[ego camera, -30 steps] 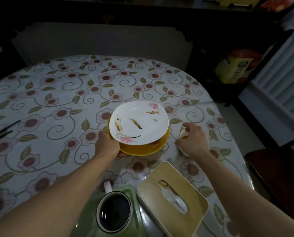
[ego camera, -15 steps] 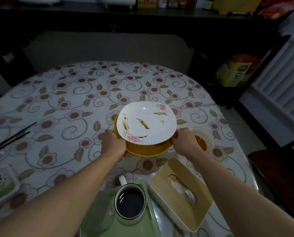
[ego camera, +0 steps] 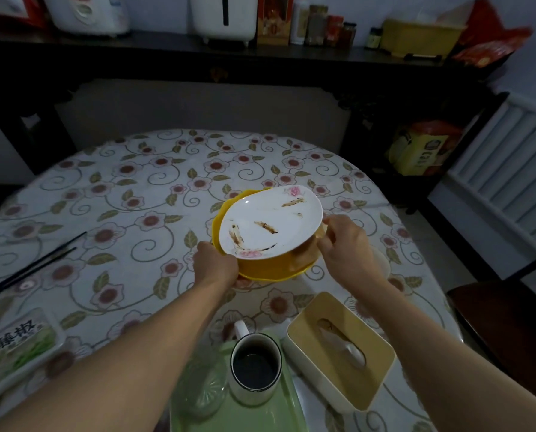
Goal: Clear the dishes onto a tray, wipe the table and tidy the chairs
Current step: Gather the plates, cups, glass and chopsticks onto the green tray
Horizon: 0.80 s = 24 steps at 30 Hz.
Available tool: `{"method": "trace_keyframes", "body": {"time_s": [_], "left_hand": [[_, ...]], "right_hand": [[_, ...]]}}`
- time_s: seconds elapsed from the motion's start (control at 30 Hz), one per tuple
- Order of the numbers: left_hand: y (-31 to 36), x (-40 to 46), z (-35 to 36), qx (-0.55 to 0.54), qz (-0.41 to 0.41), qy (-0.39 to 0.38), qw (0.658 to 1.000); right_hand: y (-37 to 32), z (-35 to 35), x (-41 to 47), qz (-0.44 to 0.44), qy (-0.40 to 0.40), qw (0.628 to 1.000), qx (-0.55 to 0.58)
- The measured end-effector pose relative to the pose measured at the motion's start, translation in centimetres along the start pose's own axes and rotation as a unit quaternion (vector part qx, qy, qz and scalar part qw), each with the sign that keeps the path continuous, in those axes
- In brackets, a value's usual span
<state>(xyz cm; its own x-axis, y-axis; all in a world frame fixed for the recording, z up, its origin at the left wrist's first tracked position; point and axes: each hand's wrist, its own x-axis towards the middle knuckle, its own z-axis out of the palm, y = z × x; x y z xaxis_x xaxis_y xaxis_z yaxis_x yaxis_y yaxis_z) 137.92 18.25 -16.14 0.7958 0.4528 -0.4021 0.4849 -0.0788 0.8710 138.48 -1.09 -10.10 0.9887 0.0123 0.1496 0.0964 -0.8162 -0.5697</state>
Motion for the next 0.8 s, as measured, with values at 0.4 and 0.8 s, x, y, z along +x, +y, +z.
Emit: {"method": "trace_keyframes", "body": {"time_s": [0.4, 0.8], "left_hand": [[0.2, 0.0, -0.8, -0.040, 0.000, 0.012, 0.999], [0.9, -0.6, -0.6, -0.022, 0.004, 0.031, 0.999]], "right_hand": [[-2.0, -2.8, -0.3, 0.005, 0.091, 0.996, -0.018], [-3.5, -5.1, 0.7, 0.060, 0.189, 0.975, 0.099]]}}
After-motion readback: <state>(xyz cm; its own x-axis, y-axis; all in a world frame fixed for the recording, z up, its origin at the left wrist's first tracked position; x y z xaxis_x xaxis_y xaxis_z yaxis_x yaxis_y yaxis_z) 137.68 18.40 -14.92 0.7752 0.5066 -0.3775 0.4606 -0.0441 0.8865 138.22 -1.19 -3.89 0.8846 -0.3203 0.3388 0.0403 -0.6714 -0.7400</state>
